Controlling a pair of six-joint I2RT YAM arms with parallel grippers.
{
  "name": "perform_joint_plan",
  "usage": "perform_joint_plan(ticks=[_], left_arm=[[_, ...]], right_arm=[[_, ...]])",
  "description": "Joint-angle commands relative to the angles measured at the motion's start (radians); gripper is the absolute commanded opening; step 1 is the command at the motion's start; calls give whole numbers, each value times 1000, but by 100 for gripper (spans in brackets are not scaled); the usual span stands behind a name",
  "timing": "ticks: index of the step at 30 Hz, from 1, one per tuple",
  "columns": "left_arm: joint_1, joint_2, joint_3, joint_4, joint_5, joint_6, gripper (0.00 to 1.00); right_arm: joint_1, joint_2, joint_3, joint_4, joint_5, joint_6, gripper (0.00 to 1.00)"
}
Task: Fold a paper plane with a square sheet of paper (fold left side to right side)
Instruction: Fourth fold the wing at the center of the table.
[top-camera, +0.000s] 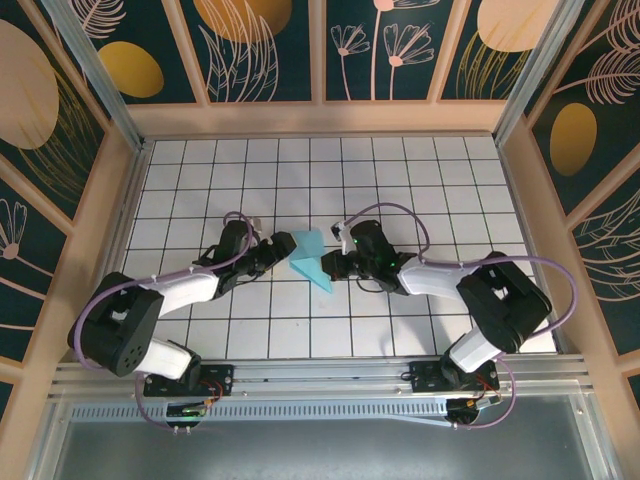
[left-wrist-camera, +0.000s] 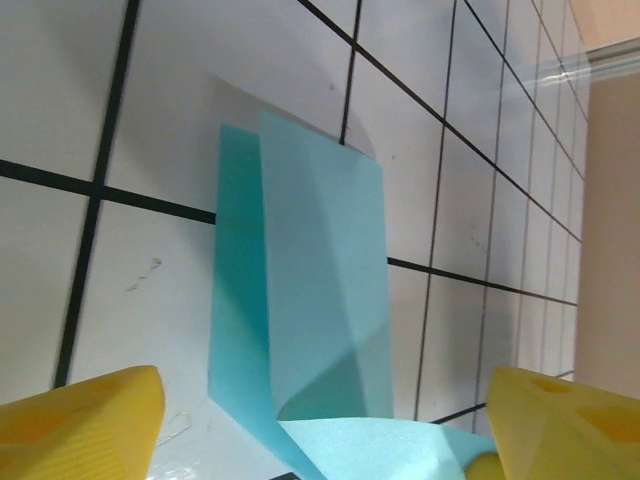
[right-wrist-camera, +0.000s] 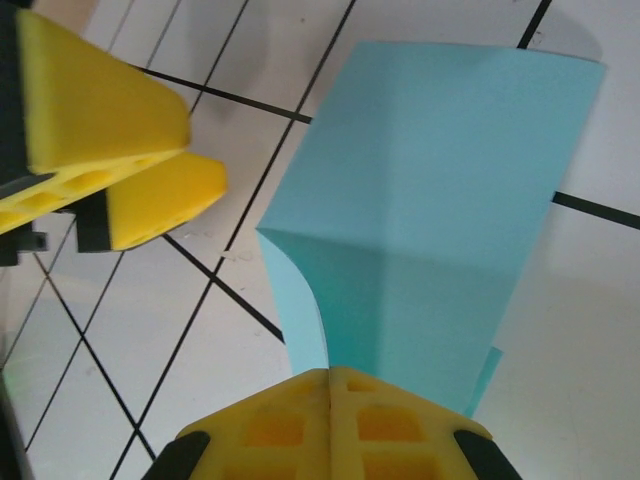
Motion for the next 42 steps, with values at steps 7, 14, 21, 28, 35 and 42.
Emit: perform_joint_plan(ticks=[7,14,21,28,35,42], left_arm=[[7,102,62,86,94,-32,69],[7,192,95,111,127,-28,63],[7,250,143,98,115,9,44],[7,253,156,75,82,49,20],[7,244,146,77,71,59,4],[5,196,122,64,59,11,0]], right_arm=[[-18,-41,-45,73,-39,26,0],[-22,-48,-58,89,-46,38,0],[-31,-59,-74,92,-49,47,0],[-49,-56,-85,71,-60,44,0],[-63,-66,-84,48,-39,49,5],[-65,-140,-13,-167,108,17,42]])
